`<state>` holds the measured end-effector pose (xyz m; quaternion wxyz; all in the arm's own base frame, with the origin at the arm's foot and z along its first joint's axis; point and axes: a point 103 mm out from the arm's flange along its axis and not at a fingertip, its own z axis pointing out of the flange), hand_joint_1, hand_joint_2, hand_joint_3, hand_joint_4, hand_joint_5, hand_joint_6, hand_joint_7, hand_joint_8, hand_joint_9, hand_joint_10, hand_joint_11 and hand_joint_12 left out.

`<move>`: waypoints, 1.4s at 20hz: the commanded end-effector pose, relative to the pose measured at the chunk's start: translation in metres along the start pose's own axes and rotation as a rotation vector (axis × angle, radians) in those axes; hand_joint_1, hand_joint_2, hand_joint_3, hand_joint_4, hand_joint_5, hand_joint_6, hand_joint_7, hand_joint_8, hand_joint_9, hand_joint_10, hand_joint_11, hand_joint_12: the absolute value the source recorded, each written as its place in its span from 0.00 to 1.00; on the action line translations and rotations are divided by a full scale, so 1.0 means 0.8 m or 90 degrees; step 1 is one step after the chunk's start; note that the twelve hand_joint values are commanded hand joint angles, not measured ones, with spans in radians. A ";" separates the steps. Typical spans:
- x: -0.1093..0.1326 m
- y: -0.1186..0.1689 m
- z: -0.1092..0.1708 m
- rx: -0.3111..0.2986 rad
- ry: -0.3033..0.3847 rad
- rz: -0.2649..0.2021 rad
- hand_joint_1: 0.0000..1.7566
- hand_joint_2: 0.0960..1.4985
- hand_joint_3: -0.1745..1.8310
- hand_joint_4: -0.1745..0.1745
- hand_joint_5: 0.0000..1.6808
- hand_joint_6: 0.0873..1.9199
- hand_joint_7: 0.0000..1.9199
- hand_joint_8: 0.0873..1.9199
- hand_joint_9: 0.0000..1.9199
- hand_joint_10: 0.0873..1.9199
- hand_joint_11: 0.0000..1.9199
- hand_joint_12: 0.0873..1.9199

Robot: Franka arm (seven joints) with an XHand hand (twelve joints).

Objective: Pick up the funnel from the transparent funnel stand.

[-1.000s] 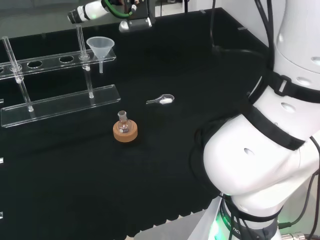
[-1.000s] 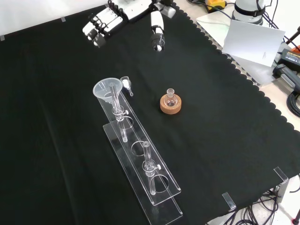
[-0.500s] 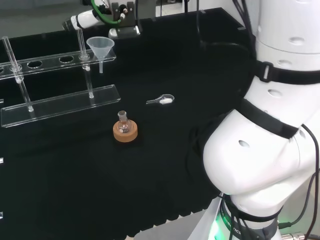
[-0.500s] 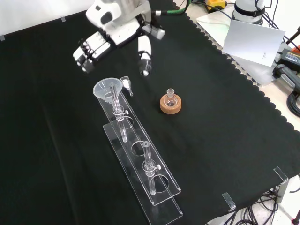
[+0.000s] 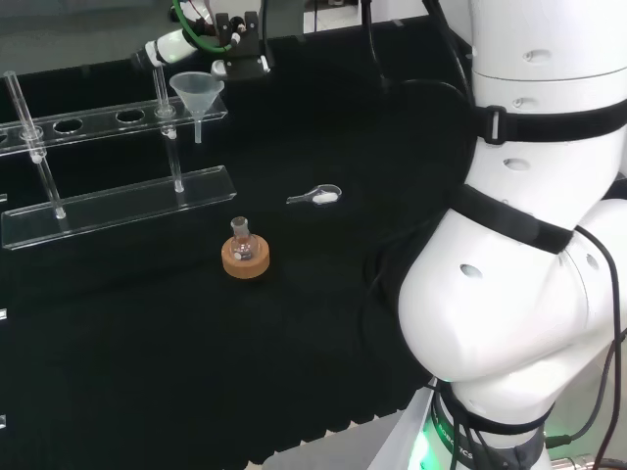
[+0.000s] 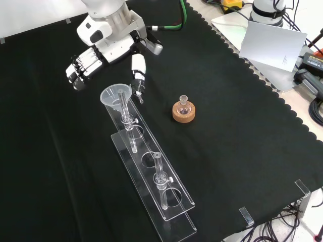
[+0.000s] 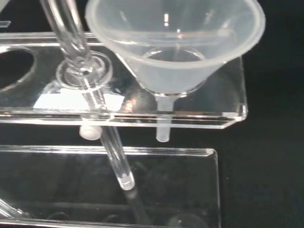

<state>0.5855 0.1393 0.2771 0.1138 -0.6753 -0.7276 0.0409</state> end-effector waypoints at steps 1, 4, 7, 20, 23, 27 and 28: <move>-0.005 0.000 0.009 0.014 -0.012 0.004 0.13 0.39 0.09 0.53 0.00 0.00 0.00 0.00 0.00 0.00 0.01 0.00; -0.004 -0.002 0.016 0.024 -0.006 0.002 0.14 0.39 0.09 0.52 0.00 0.00 0.00 0.00 0.00 0.00 0.01 0.00; -0.006 -0.004 0.021 0.032 -0.006 -0.003 0.14 0.39 0.09 0.52 0.00 0.00 0.00 0.00 0.00 0.00 0.01 0.00; -0.011 -0.001 0.050 0.063 -0.001 0.001 0.14 0.39 0.09 0.50 0.00 0.00 0.00 0.00 0.00 0.00 0.02 0.00; -0.009 -0.001 0.058 0.067 0.001 0.000 0.14 0.39 0.09 0.50 0.00 0.00 0.00 0.00 0.00 0.00 0.02 0.00; -0.012 -0.008 0.072 0.077 0.006 0.001 0.15 0.40 0.09 0.48 0.00 0.00 0.00 0.00 0.00 0.00 0.00 0.12; -0.012 -0.008 0.075 0.078 0.006 0.002 0.15 0.40 0.09 0.47 0.00 0.00 0.00 0.00 0.00 0.00 0.00 0.14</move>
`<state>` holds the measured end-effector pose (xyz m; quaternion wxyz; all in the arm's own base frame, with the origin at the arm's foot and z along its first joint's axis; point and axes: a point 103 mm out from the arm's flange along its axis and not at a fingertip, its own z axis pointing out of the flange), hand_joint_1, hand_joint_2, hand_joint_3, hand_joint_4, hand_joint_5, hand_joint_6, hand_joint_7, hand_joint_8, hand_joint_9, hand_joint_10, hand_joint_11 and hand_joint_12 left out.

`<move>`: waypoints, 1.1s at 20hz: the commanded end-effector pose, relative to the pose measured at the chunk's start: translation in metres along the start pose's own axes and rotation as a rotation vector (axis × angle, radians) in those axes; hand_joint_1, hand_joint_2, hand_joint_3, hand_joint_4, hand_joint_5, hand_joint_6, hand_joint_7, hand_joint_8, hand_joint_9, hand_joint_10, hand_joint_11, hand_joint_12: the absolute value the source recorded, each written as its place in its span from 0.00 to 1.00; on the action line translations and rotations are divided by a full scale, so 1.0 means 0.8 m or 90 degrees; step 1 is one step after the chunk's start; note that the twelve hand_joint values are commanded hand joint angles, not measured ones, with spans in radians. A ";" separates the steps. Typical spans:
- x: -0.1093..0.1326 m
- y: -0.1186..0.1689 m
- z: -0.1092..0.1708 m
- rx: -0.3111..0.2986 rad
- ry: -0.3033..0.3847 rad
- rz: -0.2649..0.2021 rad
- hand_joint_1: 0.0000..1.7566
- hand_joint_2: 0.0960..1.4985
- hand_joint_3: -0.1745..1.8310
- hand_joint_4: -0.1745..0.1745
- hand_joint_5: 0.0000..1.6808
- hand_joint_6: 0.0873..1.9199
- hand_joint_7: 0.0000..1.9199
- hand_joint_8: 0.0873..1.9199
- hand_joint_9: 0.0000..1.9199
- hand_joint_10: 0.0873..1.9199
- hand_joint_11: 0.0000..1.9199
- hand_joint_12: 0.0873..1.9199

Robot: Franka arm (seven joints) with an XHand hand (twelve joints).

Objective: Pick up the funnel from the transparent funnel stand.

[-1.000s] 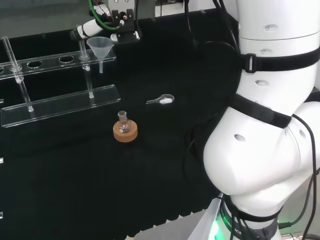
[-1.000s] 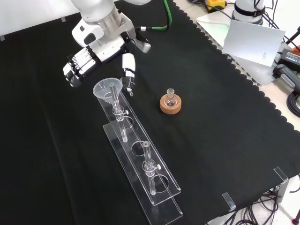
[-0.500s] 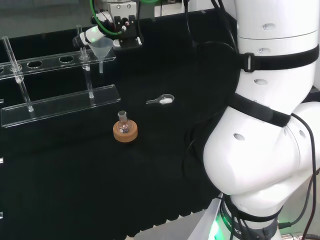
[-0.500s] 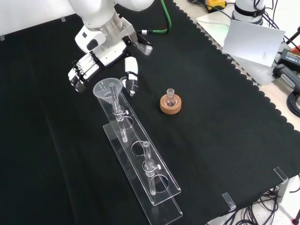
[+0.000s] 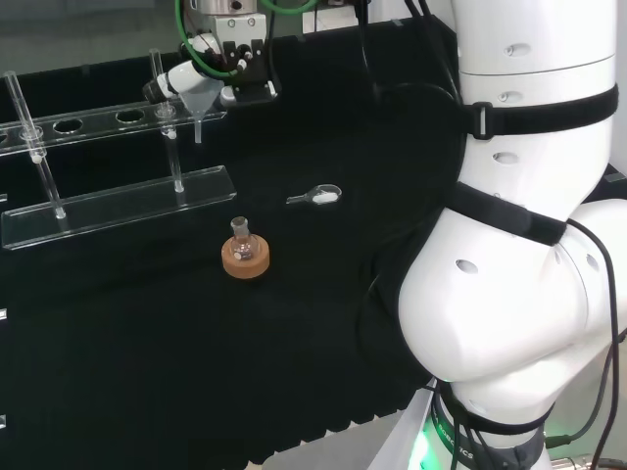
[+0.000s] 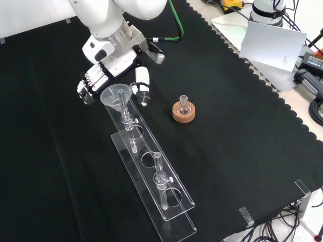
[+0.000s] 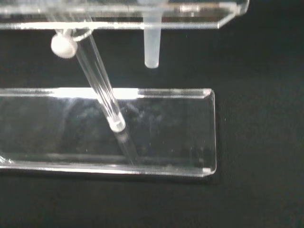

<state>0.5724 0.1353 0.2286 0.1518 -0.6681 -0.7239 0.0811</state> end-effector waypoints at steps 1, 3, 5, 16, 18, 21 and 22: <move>-0.002 -0.003 0.015 0.007 0.008 0.002 0.15 0.40 0.09 0.47 0.00 0.00 0.00 0.00 0.00 0.00 0.00 0.15; -0.004 -0.001 0.016 0.008 0.009 0.006 0.16 0.40 0.09 0.47 0.00 0.00 0.00 0.00 0.00 0.00 0.00 0.18; -0.003 0.003 0.016 0.006 0.004 0.006 0.16 0.41 0.09 0.47 0.00 0.00 0.00 0.00 0.00 0.00 0.00 0.20; -0.001 0.019 0.008 -0.054 0.014 0.010 0.21 0.44 0.09 0.44 0.00 0.00 0.08 0.06 0.08 0.15 0.00 0.64; -0.004 0.019 0.008 -0.049 0.012 0.016 0.21 0.44 0.09 0.44 0.00 0.00 0.07 0.16 0.04 0.31 0.00 0.69; -0.006 0.021 0.010 -0.044 0.008 0.020 0.22 0.44 0.09 0.45 0.01 0.00 0.04 0.26 0.02 0.41 0.00 0.72; -0.007 0.022 0.011 -0.040 0.004 0.021 0.22 0.44 0.09 0.45 0.02 0.00 0.04 0.28 0.03 0.42 0.00 0.72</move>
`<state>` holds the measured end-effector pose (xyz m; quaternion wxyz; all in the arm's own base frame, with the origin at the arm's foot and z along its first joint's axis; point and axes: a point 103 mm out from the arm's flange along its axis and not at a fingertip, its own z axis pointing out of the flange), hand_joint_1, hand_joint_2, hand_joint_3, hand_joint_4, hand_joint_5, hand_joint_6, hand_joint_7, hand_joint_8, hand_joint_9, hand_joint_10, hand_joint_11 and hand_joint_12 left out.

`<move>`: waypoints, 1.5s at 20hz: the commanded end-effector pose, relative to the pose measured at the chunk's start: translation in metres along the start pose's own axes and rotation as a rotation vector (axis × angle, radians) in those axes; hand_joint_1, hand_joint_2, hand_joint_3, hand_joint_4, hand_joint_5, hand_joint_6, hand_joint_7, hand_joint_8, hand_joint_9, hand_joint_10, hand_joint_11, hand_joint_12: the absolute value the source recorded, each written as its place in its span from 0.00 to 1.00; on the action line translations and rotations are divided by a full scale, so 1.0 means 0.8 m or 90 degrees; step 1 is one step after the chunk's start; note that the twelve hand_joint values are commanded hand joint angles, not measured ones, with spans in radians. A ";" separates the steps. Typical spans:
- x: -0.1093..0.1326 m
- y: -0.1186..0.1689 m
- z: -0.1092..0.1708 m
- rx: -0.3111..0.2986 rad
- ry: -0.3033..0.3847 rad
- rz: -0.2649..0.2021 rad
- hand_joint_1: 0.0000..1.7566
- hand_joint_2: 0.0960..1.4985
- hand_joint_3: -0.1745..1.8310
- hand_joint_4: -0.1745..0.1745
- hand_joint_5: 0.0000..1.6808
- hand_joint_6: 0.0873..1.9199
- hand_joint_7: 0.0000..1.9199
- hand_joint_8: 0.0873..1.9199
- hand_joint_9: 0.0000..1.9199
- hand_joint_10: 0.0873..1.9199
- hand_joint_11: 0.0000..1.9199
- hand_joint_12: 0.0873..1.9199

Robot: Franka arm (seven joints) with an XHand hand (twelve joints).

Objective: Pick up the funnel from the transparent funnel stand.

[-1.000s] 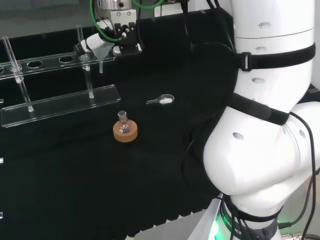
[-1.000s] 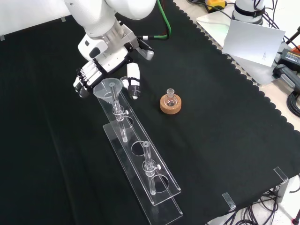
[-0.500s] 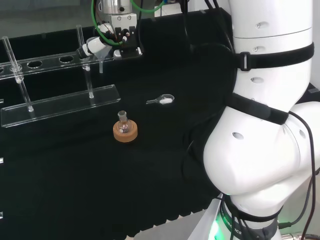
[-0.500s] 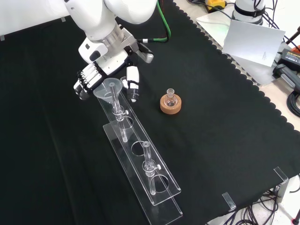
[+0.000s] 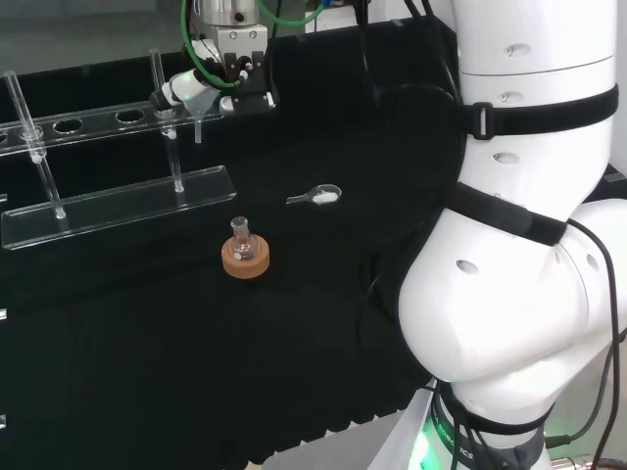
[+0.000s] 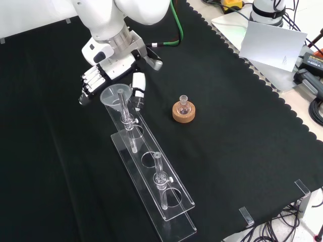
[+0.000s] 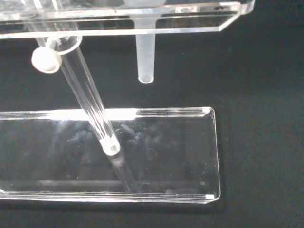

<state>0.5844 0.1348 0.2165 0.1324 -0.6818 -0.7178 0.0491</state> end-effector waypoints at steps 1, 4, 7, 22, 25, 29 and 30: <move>-0.003 0.004 0.002 0.010 -0.008 0.008 0.22 0.45 0.09 0.45 0.02 0.00 0.03 0.28 0.03 0.42 0.00 0.72; -0.006 0.006 0.003 0.006 -0.001 0.011 0.22 0.45 0.09 0.45 0.04 0.00 0.04 0.30 0.04 0.43 0.00 0.73; -0.007 0.007 0.003 0.005 -0.002 0.013 0.22 0.46 0.09 0.46 0.09 0.00 0.11 0.31 0.06 0.42 0.00 0.74; -0.018 0.006 0.000 -0.006 -0.012 0.022 0.24 0.48 0.10 0.46 0.26 0.00 0.27 0.28 0.19 0.34 0.00 0.74; -0.019 0.006 -0.001 -0.012 -0.007 0.023 0.24 0.49 0.10 0.45 0.28 0.00 0.30 0.28 0.21 0.33 0.00 0.75; -0.022 0.005 -0.004 -0.022 0.000 0.025 0.25 0.50 0.10 0.45 0.30 0.00 0.33 0.30 0.23 0.32 0.00 0.76; -0.023 0.005 -0.004 -0.027 0.000 0.027 0.25 0.50 0.10 0.45 0.31 0.00 0.34 0.30 0.24 0.31 0.00 0.77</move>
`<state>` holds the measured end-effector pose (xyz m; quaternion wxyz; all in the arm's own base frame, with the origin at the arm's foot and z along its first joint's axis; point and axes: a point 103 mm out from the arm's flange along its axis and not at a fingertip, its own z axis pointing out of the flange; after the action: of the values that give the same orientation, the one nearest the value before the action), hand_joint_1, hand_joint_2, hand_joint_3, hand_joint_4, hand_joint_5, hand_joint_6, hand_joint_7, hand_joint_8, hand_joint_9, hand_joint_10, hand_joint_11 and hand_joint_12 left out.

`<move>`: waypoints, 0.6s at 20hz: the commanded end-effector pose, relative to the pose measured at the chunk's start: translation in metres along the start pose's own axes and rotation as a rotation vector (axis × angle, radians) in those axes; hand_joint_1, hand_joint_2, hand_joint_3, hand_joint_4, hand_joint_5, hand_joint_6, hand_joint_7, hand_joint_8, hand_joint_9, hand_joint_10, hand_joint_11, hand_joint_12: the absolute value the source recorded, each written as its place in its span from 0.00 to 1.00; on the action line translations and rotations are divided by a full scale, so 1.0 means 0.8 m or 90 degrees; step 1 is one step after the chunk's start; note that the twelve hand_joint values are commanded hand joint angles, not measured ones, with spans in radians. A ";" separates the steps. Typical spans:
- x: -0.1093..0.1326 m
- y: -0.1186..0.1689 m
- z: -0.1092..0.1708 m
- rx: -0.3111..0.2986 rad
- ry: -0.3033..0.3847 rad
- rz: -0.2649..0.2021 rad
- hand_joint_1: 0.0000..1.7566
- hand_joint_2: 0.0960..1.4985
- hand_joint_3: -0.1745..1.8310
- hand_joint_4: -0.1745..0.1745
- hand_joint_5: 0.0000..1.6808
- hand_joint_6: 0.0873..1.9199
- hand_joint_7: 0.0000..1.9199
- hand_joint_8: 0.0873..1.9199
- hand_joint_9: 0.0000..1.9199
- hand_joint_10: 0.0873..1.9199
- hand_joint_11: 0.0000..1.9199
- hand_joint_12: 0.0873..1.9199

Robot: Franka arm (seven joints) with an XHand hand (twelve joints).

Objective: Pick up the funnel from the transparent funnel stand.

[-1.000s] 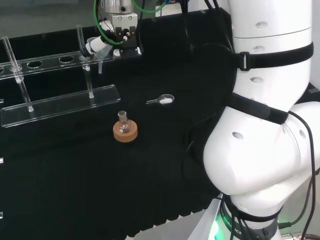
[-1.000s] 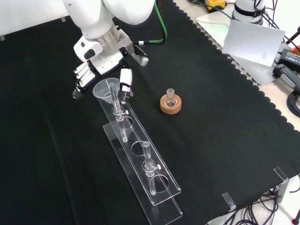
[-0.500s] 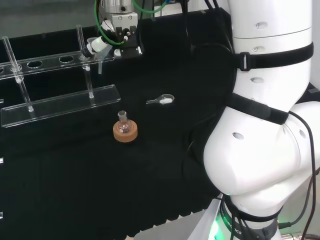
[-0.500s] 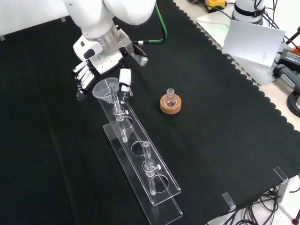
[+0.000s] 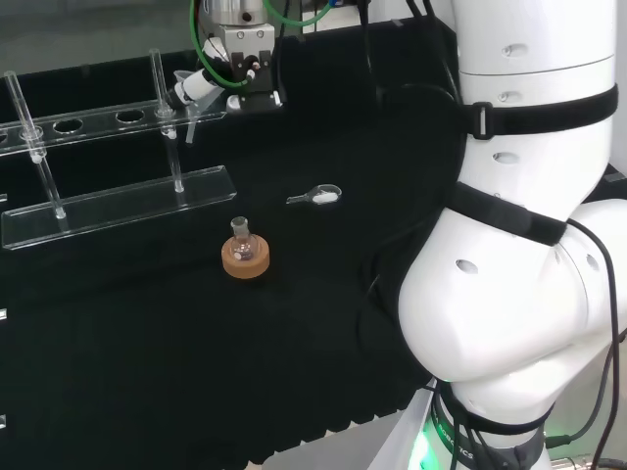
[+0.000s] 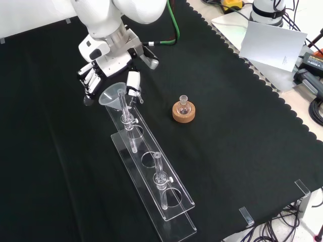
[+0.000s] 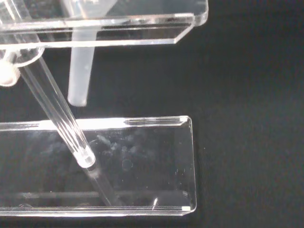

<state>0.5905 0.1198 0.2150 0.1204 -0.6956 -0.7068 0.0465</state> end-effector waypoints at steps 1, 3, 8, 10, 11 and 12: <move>-0.007 -0.003 -0.001 -0.018 0.002 0.004 0.25 0.50 0.10 0.45 0.33 0.00 0.35 0.31 0.27 0.30 0.00 0.77; -0.007 -0.004 0.000 -0.021 -0.003 0.003 0.26 0.51 0.10 0.46 0.35 0.00 0.37 0.32 0.30 0.28 0.00 0.79; 0.001 -0.005 0.000 -0.031 -0.011 0.001 0.27 0.52 0.11 0.46 0.38 0.00 0.40 0.34 0.33 0.26 0.00 0.80; 0.005 -0.005 0.001 -0.038 -0.008 0.002 0.28 0.52 0.11 0.46 0.39 0.00 0.40 0.34 0.34 0.26 0.00 0.81; 0.005 -0.006 0.002 -0.042 -0.005 0.003 0.28 0.52 0.11 0.46 0.39 0.00 0.40 0.34 0.34 0.26 0.00 0.81; 0.005 -0.007 0.003 -0.045 -0.001 0.005 0.29 0.52 0.11 0.47 0.39 0.00 0.40 0.34 0.34 0.26 0.00 0.81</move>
<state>0.5863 0.1210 0.2148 0.0974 -0.6996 -0.7072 0.0321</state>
